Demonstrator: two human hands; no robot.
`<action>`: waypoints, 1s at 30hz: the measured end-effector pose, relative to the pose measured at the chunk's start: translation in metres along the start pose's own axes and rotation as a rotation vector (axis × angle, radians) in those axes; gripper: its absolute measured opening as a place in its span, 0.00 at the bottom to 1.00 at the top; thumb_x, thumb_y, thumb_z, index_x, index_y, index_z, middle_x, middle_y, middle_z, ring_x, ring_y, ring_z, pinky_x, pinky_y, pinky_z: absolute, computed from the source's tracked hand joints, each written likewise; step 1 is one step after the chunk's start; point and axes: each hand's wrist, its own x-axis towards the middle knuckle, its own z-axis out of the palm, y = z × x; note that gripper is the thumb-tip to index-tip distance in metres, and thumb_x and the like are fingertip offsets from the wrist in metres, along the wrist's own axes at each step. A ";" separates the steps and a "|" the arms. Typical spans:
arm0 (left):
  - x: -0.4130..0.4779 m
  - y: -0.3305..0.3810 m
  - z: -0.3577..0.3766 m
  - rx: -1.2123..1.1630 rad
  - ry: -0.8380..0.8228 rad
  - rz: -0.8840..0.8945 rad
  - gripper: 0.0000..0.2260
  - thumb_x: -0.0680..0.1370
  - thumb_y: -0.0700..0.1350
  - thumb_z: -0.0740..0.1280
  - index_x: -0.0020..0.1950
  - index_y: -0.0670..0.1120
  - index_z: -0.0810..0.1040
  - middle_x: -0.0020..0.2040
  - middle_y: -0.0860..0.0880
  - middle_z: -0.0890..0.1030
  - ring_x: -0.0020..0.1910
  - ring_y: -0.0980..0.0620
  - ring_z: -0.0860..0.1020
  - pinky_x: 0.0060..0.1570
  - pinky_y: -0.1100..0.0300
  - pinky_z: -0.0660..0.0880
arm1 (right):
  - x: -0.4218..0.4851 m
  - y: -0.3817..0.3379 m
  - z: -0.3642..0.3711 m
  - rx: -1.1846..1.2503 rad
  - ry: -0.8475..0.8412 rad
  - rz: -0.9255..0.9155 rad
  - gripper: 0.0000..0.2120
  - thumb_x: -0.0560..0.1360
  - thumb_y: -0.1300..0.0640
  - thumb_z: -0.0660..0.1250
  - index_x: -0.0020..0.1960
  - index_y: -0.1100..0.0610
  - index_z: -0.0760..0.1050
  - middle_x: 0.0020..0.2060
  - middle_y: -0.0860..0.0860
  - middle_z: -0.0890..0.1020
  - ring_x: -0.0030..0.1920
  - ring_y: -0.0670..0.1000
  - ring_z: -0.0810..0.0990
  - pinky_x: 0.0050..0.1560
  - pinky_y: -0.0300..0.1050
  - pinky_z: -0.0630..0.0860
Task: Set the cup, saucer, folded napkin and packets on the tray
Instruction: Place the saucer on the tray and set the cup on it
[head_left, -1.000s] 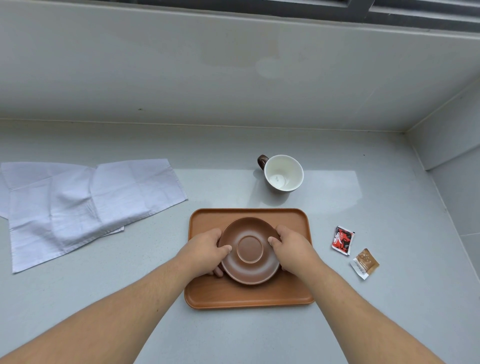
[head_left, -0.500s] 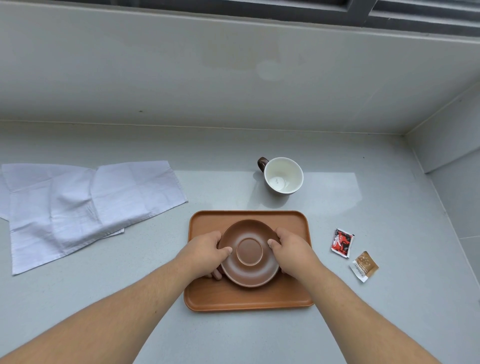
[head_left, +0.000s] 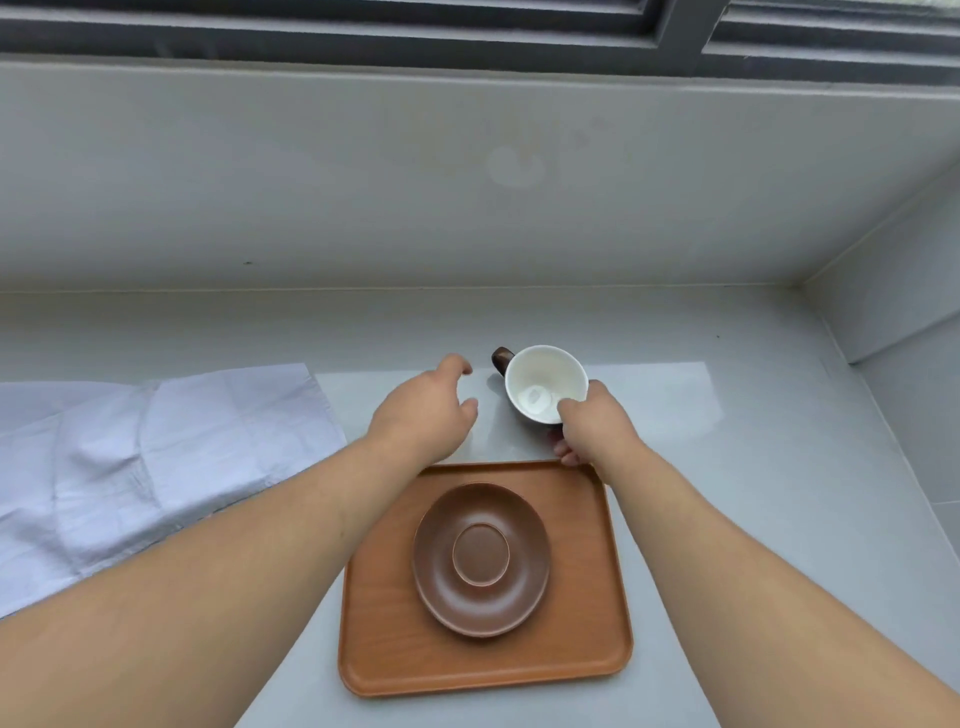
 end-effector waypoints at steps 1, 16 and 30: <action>0.004 0.004 -0.001 0.008 -0.002 0.019 0.21 0.81 0.53 0.63 0.74 0.56 0.65 0.54 0.49 0.84 0.52 0.43 0.81 0.49 0.46 0.81 | 0.000 0.000 -0.001 0.001 -0.001 -0.019 0.16 0.75 0.59 0.56 0.63 0.55 0.69 0.44 0.61 0.84 0.30 0.57 0.81 0.30 0.47 0.81; -0.116 -0.049 0.014 -0.060 -0.085 0.112 0.04 0.71 0.54 0.60 0.39 0.55 0.68 0.35 0.56 0.78 0.36 0.59 0.75 0.29 0.58 0.65 | -0.123 0.065 0.032 -0.227 -0.140 -0.214 0.20 0.73 0.52 0.57 0.64 0.41 0.71 0.48 0.45 0.81 0.46 0.49 0.81 0.46 0.49 0.80; -0.137 -0.062 0.031 -0.079 -0.131 0.032 0.04 0.73 0.52 0.62 0.40 0.57 0.68 0.36 0.56 0.79 0.36 0.58 0.76 0.29 0.58 0.66 | -0.129 0.077 0.045 -0.357 -0.143 -0.230 0.24 0.75 0.50 0.56 0.71 0.43 0.67 0.45 0.46 0.82 0.43 0.48 0.81 0.44 0.52 0.82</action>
